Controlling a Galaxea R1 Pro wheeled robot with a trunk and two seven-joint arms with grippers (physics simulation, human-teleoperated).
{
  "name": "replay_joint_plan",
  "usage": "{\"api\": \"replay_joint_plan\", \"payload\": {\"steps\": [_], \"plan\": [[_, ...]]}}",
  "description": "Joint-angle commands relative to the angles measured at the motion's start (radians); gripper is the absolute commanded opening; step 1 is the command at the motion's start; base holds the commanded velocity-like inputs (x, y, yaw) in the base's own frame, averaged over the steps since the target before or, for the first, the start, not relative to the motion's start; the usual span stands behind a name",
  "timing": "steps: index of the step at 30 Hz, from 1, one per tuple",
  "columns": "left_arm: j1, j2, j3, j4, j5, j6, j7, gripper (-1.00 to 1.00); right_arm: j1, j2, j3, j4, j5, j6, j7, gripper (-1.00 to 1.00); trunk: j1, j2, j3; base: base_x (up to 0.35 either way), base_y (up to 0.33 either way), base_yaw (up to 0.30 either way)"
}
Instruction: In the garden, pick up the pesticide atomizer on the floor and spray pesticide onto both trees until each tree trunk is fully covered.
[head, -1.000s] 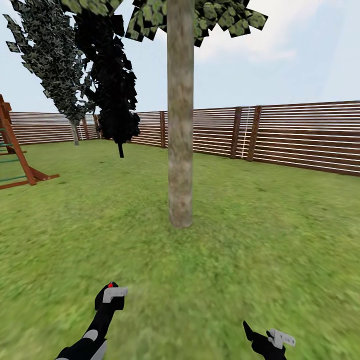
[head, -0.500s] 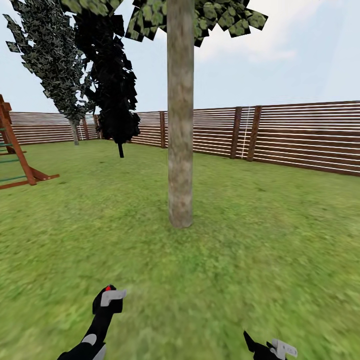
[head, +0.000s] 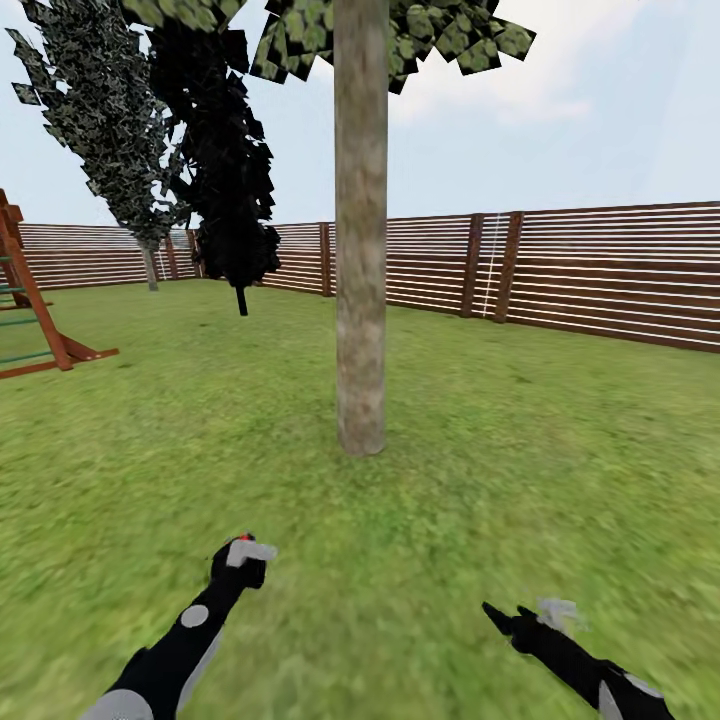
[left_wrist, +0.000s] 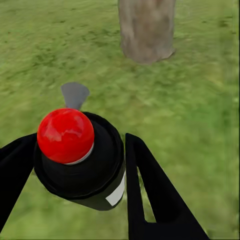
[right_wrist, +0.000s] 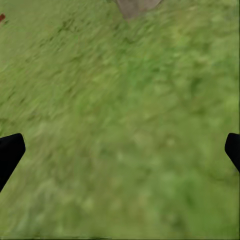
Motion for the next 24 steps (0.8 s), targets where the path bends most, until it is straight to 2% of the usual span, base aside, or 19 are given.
{"api": "replay_joint_plan", "payload": {"steps": [1, 2, 3, 4, 5, 6, 7, 9, 11, 13, 14, 15, 16, 18, 19, 20, 22, 23, 24], "plan": [[0.000, 0.001, 0.002, -0.014, -0.047, 0.027, -0.082, -1.00, -0.018, 0.002, 0.076, -0.001, 0.003, 0.021, -0.015, 1.00, 0.000, 0.000, 0.000, 0.000, 0.000, 0.000], [0.000, 0.001, 0.003, -0.019, -0.073, 0.045, -0.148, -1.00, -0.024, 0.003, 0.126, -0.002, 0.004, 0.032, -0.020, 1.00, 0.000, 0.000, 0.000, 0.000, 0.000, 0.000], [-0.001, 0.001, 0.003, -0.023, -0.097, 0.072, -0.255, -1.00, -0.030, 0.004, 0.197, -0.004, 0.004, 0.048, -0.024, 1.00, 0.000, 0.000, 0.000, 0.000, 0.000, 0.000], [-0.004, 0.003, 0.003, -0.025, -0.110, 0.103, -0.373, -1.00, -0.047, 0.007, 0.265, -0.007, 0.005, 0.069, -0.025, 1.00, 0.000, 0.000, 0.000, 0.000, 0.000, 0.000], [-0.006, 0.009, 0.003, -0.026, -0.116, 0.123, -0.448, -1.00, -0.061, 0.010, 0.309, -0.008, 0.005, 0.082, -0.024, 1.00, 0.000, 0.000, 0.000, 0.000, 0.000, 0.000], [-0.013, 0.022, 0.003, -0.027, -0.120, 0.148, -0.567, -1.00, -0.075, 0.014, 0.386, -0.009, 0.005, 0.094, -0.022, 1.00, 0.000, 0.000, 0.000, 0.000, 0.000, 0.000], [-0.020, 0.030, 0.003, -0.028, -0.122, 0.159, -0.635, -1.00, -0.081, 0.016, 0.435, -0.009, 0.005, 0.098, -0.021, 1.00, 0.000, 0.000, 0.000, 0.000, 0.000, 0.000], [-0.054, 0.060, 0.002, -0.028, -0.139, 0.173, -0.813, -1.00, -0.088, 0.024, 0.602, -0.010, 0.005, 0.104, -0.016, 1.00, 0.000, 0.000, 0.000, 0.000, 0.000, 0.000], [-0.066, 0.076, 0.002, -0.027, -0.206, 0.177, -0.920, -1.00, -0.090, 0.042, 0.718, -0.016, 0.005, 0.106, 0.023, 1.00, 0.000, 0.000, 0.000, 0.000, 0.000, 0.000], [-0.069, 0.079, 0.002, -0.027, -0.293, 0.178, -0.972, -1.00, -0.090, 0.060, 0.769, -0.030, 0.005, 0.105, 0.082, 1.00, 0.000, 0.000, 0.000, 0.000, 0.000, 0.000], [-0.070, 0.079, 0.003, -0.026, -0.366, 0.178, -1.005, -1.00, -0.091, 0.073, 0.792, -0.037, 0.005, 0.105, 0.118, 1.00, 0.000, 0.000, 0.000, 0.000, 0.000, 0.000], [-0.070, 0.079, 0.003, -0.026, -0.417, 0.179, -1.032, -1.00, -0.091, 0.084, 0.804, -0.040, 0.005, 0.104, 0.136, 1.00, 0.000, 0.000, 0.000, 0.000, 0.000, 0.000], [-0.070, 0.078, 0.003, -0.026, -0.449, 0.179, -1.056, -1.00, -0.091, 0.091, 0.810, -0.042, 0.005, 0.104, 0.146, 1.00, 0.000, 0.000, 0.000, 0.000, 0.000, 0.000], [-0.071, 0.078, 0.002, -0.027, -0.474, 0.196, -1.083, -1.00, -0.091, 0.095, 0.822, -0.044, 0.005, 0.103, 0.157, 1.00, 0.000, 0.000, 0.000, 0.000, 0.000, 0.000], [-0.070, 0.079, 0.002, -0.027, -0.503, 0.220, -1.109, -1.00, -0.091, 0.096, 0.856, -0.045, 0.005, 0.103, 0.183, -1.00, 0.000, 0.000, 0.000, 0.000, 0.000, 0.000], [-0.070, 0.079, 0.002, -0.027, -0.552, 0.232, -1.134, -1.00, -0.091, 0.096, 0.898, -0.046, 0.005, 0.103, 0.216, -1.00, 0.000, 0.000, 0.000, 0.000, 0.000, 0.000], [-0.071, 0.073, 0.002, -0.027, -0.720, 0.244, -1.173, -1.00, -0.091, 0.097, 0.950, -0.071, 0.005, 0.098, 0.290, -1.00, 0.000, 0.000, 0.000, 0.000, 0.000, 0.000], [-0.071, 0.066, 0.003, -0.026, -0.775, 0.246, -1.182, -1.00, -0.091, 0.097, 0.960, -0.097, 0.005, 0.097, 0.306, -1.00, 0.000, 0.000, 0.000, 0.000, 0.000, 0.000], [-0.071, 0.062, 0.003, -0.026, -0.796, 0.247, -1.185, -1.00, -0.091, 0.097, 0.965, -0.107, 0.005, 0.096, 0.312, -1.00, 0.000, 0.000, 0.000, 0.000, 0.000, 0.000]]}}
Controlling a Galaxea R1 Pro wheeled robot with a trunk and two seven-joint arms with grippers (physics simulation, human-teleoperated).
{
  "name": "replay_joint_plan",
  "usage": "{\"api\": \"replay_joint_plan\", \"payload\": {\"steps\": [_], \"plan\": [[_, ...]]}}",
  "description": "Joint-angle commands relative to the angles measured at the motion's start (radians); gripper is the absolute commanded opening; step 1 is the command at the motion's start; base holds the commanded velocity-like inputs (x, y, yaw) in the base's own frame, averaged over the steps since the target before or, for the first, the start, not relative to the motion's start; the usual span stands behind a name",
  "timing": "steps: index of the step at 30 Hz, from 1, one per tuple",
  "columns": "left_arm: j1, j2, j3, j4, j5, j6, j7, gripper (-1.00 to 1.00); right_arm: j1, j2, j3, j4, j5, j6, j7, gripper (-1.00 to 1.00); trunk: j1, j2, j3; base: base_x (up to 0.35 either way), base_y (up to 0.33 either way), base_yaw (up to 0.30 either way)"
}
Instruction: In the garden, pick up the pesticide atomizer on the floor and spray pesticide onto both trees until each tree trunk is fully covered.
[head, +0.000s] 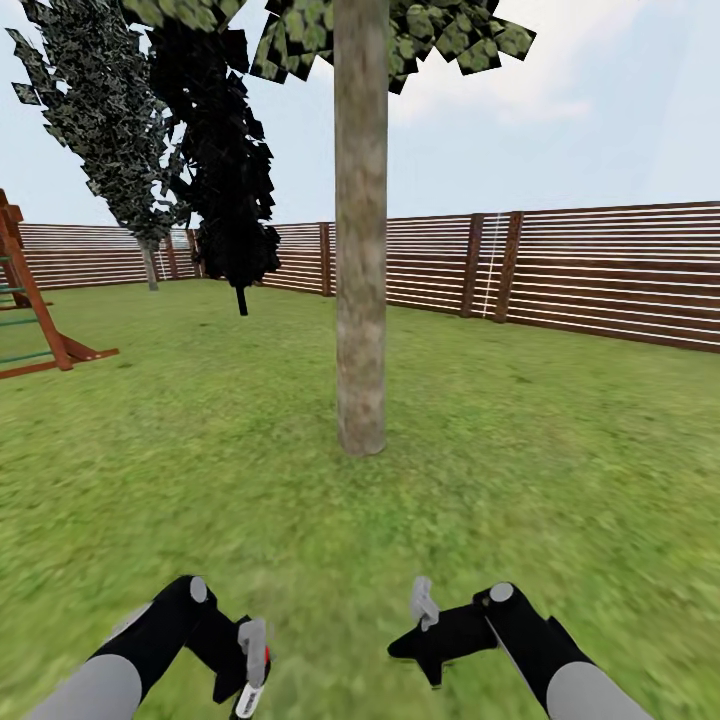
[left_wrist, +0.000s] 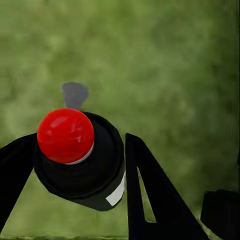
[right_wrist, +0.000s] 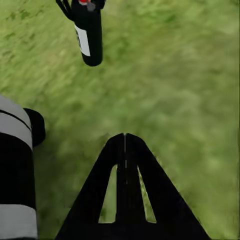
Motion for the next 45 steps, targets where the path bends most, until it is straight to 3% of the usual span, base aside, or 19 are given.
{"api": "replay_joint_plan", "payload": {"steps": [1, 3, 5, 8, 14, 21, 24, 29, 31, 43, 45], "plan": [[0.000, -0.010, 0.000, 0.000, -0.019, 0.001, -0.003, -1.00, 0.000, 0.001, 0.005, -0.010, 0.000, -0.001, 0.006, -1.00, 0.000, 0.000, 0.000, 0.000, 0.000, 0.000], [0.000, -0.029, -0.001, 0.000, -0.035, 0.001, -0.005, -1.00, 0.000, 0.013, 0.010, -0.018, 0.000, -0.002, 0.011, -1.00, 0.000, 0.000, 0.000, 0.000, 0.000, 0.000], [0.000, -0.057, -0.001, 0.000, -0.046, 0.001, -0.008, -1.00, 0.000, 0.042, 0.011, -0.040, 0.000, -0.002, 0.024, -1.00, 0.000, 0.000, 0.000, 0.000, 0.000, 0.000], [0.000, -0.079, -0.001, -0.001, -0.075, 0.001, -0.047, -1.00, 0.000, 0.054, 0.011, -0.103, 0.000, 0.005, 0.094, -1.00, 0.000, 0.000, 0.000, 0.000, 0.000, 0.000], [0.000, -0.094, -0.001, -0.001, -0.080, -0.008, -0.060, -1.00, 0.000, 0.056, 0.011, -0.120, 0.000, 0.007, 0.116, -1.00, 0.000, 0.000, 0.000, 0.000, 0.000, 0.000], [0.000, -0.180, -0.001, 0.000, -0.072, -0.108, -0.062, -1.00, 0.000, 0.052, 0.011, -0.120, 0.000, 0.007, 0.117, -1.00, 0.000, 0.000, 0.000, 0.000, 0.000, 0.000], [0.000, -0.200, -0.001, 0.000, -0.067, -0.137, -0.063, -1.00, 0.000, 0.052, 0.011, -0.120, 0.000, 0.007, 0.117, -1.00, 0.000, 0.000, 0.000, 0.000, 0.000, 0.000], [-0.023, -0.205, 0.000, -0.001, 0.025, -0.158, -0.089, -1.00, 0.000, 0.053, 0.011, -0.120, 0.000, 0.001, 0.117, -1.00, 0.000, 0.000, 0.000, 0.000, 0.000, 0.000], [-0.038, -0.205, 0.000, -0.001, 0.041, -0.163, -0.098, -1.00, 0.000, 0.053, 0.011, -0.120, 0.000, 0.001, 0.117, -1.00, 0.000, 0.000, 0.000, 0.000, 0.000, 0.000], [-0.055, -0.206, -0.001, 0.004, 0.047, -0.166, -0.108, -1.00, 0.000, 0.053, 0.011, -0.120, 0.000, -0.001, 0.117, -1.00, 0.000, 0.000, 0.000, 0.000, 0.000, 0.000], [-0.055, -0.206, -0.001, 0.005, 0.047, -0.167, -0.132, -1.00, 0.000, 0.053, 0.011, -0.120, 0.000, -0.001, 0.117, -1.00, 0.000, 0.000, 0.000, 0.000, 0.000, 0.000]]}}
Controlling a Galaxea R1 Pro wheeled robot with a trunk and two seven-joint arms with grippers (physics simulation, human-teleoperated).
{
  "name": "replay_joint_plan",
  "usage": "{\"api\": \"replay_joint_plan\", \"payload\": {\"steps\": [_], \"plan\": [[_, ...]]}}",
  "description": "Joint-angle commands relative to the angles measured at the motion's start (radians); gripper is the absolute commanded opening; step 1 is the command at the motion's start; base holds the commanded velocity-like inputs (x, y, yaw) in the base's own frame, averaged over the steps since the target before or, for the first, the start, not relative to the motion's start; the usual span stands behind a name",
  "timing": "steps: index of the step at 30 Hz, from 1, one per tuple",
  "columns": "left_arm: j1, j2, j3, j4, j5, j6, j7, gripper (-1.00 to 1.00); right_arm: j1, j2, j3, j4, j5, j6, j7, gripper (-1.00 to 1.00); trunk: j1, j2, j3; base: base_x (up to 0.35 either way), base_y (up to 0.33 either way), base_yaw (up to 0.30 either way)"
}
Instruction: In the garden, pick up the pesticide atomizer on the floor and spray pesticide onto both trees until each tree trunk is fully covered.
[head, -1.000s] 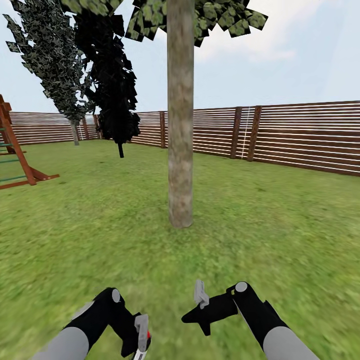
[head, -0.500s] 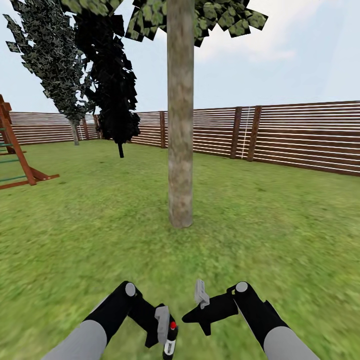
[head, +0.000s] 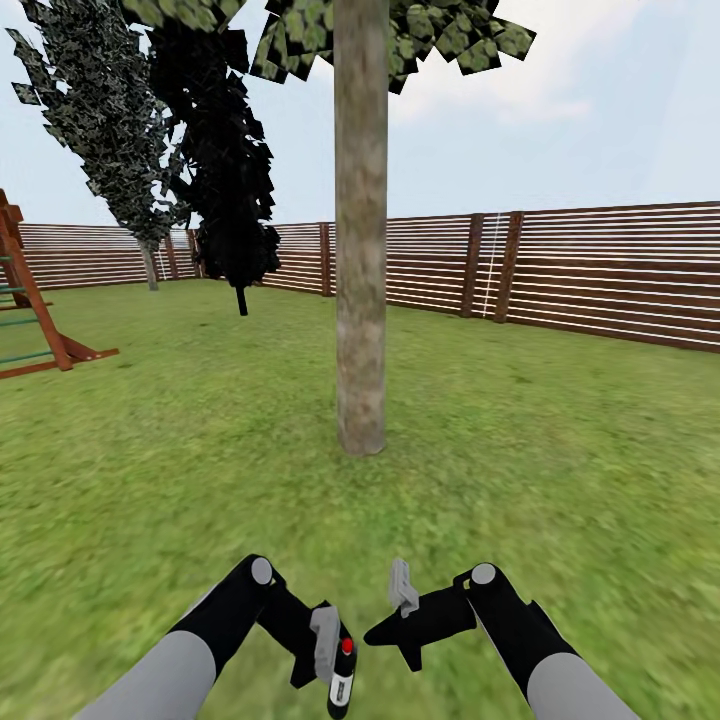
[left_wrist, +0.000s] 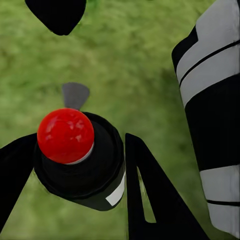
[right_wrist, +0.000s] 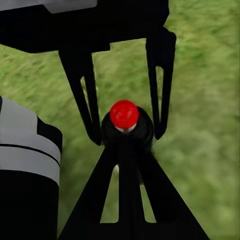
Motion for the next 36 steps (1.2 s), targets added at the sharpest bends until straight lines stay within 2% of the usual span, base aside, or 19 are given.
{"api": "replay_joint_plan", "payload": {"steps": [1, 10, 14, 19, 28, 29, 30, 32, 34, 35, 36], "plan": [[0.000, 0.000, 0.000, 0.000, 0.000, -0.001, -0.010, -1.00, 0.000, 0.000, 0.000, 0.000, 0.000, 0.000, 0.000, -1.00, 0.000, 0.000, 0.000, 0.000, 0.000, 0.000], [0.000, -0.004, 0.000, 0.002, 0.000, -0.003, -0.017, -1.00, 0.000, 0.000, 0.000, 0.000, 0.000, -0.001, 0.000, -1.00, 0.000, 0.000, 0.000, 0.000, 0.000, 0.000], [0.000, -0.020, 0.000, 0.002, 0.001, -0.003, -0.017, -1.00, 0.000, 0.000, 0.000, 0.000, 0.000, -0.001, 0.000, -1.00, 0.000, 0.000, 0.000, 0.000, 0.000, 0.000], [0.000, -0.025, 0.000, -0.001, 0.050, -0.003, -0.017, -1.00, 0.000, 0.000, 0.001, 0.000, 0.000, -0.002, 0.000, -1.00, 0.000, 0.000, 0.000, 0.000, 0.000, 0.000], [0.000, -0.022, 0.000, -0.002, 0.056, -0.003, -0.017, -1.00, 0.000, 0.000, 0.001, 0.000, 0.000, -0.003, 0.000, -1.00, 0.000, 0.000, 0.000, 0.000, 0.000, 0.000], [-0.001, -0.014, 0.000, -0.002, 0.051, -0.001, -0.017, -1.00, 0.000, 0.000, 0.000, 0.000, 0.000, -0.003, 0.000, -1.00, 0.000, 0.000, 0.000, 0.000, 0.000, 0.000], [-0.008, 0.004, 0.000, -0.002, 0.048, 0.001, -0.018, -1.00, 0.000, 0.000, 0.000, 0.000, 0.000, -0.003, 0.000, -1.00, 0.000, 0.000, 0.000, 0.000, 0.000, 0.000], [-0.042, 0.072, 0.000, 0.000, 0.018, 0.010, -0.020, -1.00, 0.000, 0.000, -0.001, 0.000, 0.000, -0.003, 0.000, -1.00, 0.000, 0.000, 0.000, 0.000, 0.000, 0.000], [-0.055, 0.144, 0.000, 0.001, -0.051, 0.083, -0.016, -1.00, 0.000, 0.000, -0.001, 0.000, 0.000, -0.003, 0.000, -1.00, 0.000, 0.000, 0.000, 0.000, 0.000, 0.000], [-0.057, 0.182, 0.001, 0.000, -0.074, 0.116, -0.013, -1.00, 0.000, 0.000, 0.000, 0.000, 0.001, -0.003, -0.001, -1.00, 0.000, 0.000, 0.000, 0.000, 0.000, 0.000], [-0.063, 0.232, 0.004, -0.003, -0.085, 0.138, -0.005, -1.00, 0.000, 0.000, -0.001, 0.000, 0.001, -0.003, -0.003, -1.00, 0.000, 0.000, 0.000, 0.000, 0.000, 0.000]]}}
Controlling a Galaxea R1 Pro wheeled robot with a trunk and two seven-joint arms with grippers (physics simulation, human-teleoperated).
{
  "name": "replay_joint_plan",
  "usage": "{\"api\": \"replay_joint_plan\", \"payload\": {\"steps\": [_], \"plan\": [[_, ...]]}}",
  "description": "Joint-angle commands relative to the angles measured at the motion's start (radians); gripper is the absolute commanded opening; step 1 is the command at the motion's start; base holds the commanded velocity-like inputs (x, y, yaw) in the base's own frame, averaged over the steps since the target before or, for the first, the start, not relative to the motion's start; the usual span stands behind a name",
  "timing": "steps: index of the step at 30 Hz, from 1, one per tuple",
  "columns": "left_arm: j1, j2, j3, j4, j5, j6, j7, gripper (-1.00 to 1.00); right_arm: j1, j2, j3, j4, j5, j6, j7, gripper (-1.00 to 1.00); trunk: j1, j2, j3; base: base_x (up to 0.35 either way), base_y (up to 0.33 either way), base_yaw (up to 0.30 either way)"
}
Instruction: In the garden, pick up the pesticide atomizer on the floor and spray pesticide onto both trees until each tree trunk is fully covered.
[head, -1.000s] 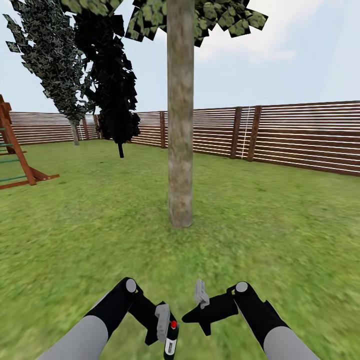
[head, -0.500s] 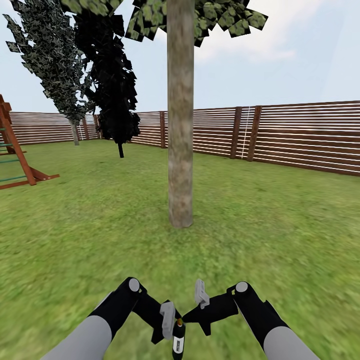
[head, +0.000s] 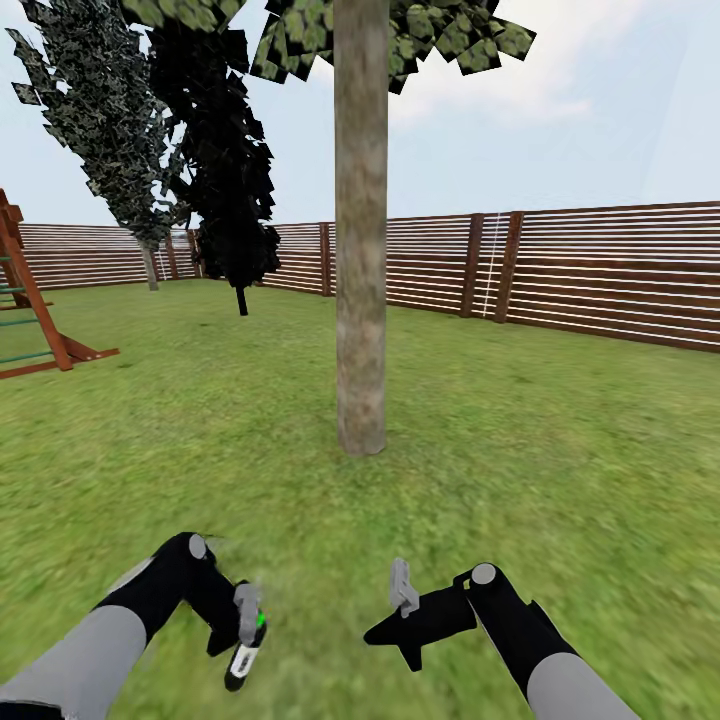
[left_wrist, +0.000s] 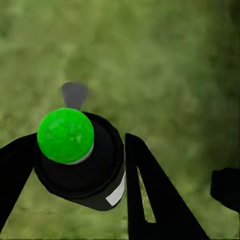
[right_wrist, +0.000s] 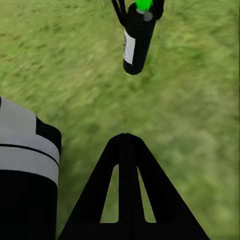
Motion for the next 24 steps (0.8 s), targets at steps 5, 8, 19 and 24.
{"api": "replay_joint_plan", "payload": {"steps": [5, 8, 19, 24], "plan": [[-0.018, 0.030, 0.322, -0.002, 0.157, 0.110, 0.334, -1.00, 0.000, -0.007, -0.024, 0.008, -0.006, 0.007, -0.071, -1.00, 0.000, 0.000, 0.000, 0.000, 0.000, 0.000], [-0.019, 0.015, 0.445, 0.002, 0.298, 0.171, 0.645, -1.00, 0.003, -0.076, -0.196, 0.067, -0.007, 0.012, -0.477, -1.00, 0.000, 0.000, 0.000, 0.000, 0.000, 0.000], [-0.005, -0.047, 0.474, 0.279, 0.633, -0.048, 1.157, -1.00, 0.012, -0.173, -0.779, 0.318, -0.110, -0.228, -0.920, 1.00, 0.000, 0.000, 0.000, 0.000, 0.000, 0.000], [-0.005, -0.103, 0.475, 0.377, 0.660, -0.093, 1.373, -1.00, 0.014, -0.173, -0.901, 0.322, -0.108, -0.273, -0.913, 1.00, 0.000, 0.000, 0.000, 0.000, 0.000, 0.000]]}}
